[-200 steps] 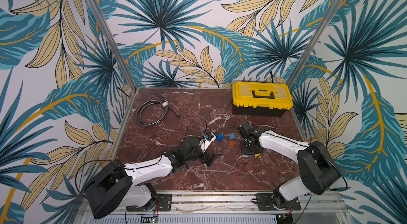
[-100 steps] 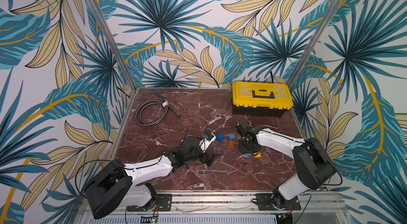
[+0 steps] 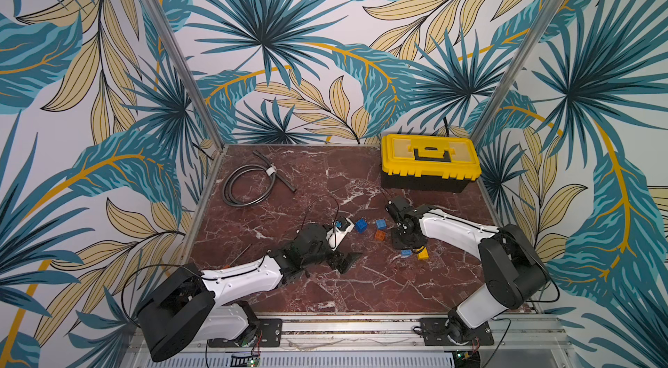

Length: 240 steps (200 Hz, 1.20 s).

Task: Assemble the letter f with lego
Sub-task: Pick up the lego brick from the center of the board.

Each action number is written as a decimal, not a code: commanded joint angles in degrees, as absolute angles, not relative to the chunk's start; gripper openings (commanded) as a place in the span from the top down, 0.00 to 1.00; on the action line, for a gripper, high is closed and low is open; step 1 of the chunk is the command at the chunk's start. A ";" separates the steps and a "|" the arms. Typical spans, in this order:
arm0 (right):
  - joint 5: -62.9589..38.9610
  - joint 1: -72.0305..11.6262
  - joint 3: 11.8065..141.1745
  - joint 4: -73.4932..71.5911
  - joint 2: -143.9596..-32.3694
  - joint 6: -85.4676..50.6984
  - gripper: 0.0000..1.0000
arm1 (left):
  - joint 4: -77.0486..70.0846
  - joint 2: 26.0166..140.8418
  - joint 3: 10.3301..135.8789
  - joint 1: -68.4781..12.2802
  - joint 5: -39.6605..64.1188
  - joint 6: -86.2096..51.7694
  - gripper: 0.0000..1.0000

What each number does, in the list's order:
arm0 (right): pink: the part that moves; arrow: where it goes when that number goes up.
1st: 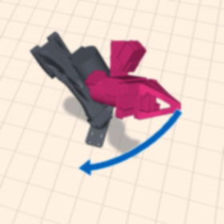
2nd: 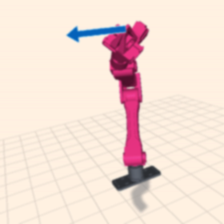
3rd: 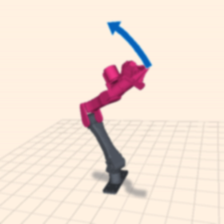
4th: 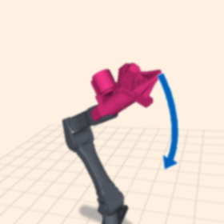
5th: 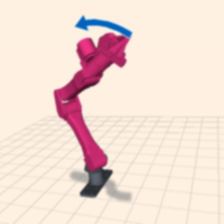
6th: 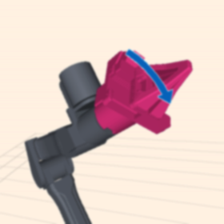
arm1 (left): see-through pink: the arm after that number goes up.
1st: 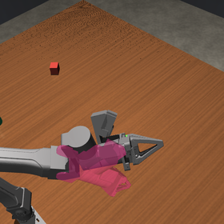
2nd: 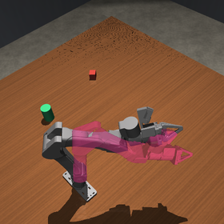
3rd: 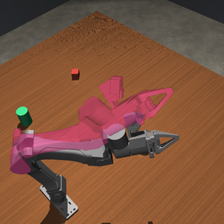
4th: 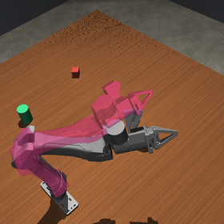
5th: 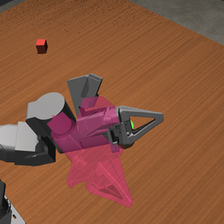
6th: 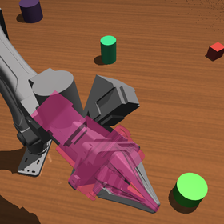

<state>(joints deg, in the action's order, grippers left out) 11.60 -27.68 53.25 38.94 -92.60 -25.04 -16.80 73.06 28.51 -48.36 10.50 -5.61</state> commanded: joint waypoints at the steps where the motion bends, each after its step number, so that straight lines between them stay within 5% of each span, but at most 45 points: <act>1: 12.64 -27.86 53.98 38.92 -93.59 -25.25 0.57 | -16.70 71.89 27.69 -48.58 11.06 -5.78 0.01; 107: 11.08 -27.82 55.98 40.36 -94.05 -23.06 0.73 | -16.70 71.46 27.41 -48.59 11.52 -5.63 0.01; 240: 4.42 -29.10 77.96 50.91 -98.16 -10.15 0.77 | -16.83 69.96 23.66 -41.70 8.47 -6.55 0.01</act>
<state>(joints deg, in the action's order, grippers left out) 7.07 -28.18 74.74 47.53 -95.44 -13.54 -16.80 70.22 24.47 -41.93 10.28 -6.96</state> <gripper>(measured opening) 0.349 0.995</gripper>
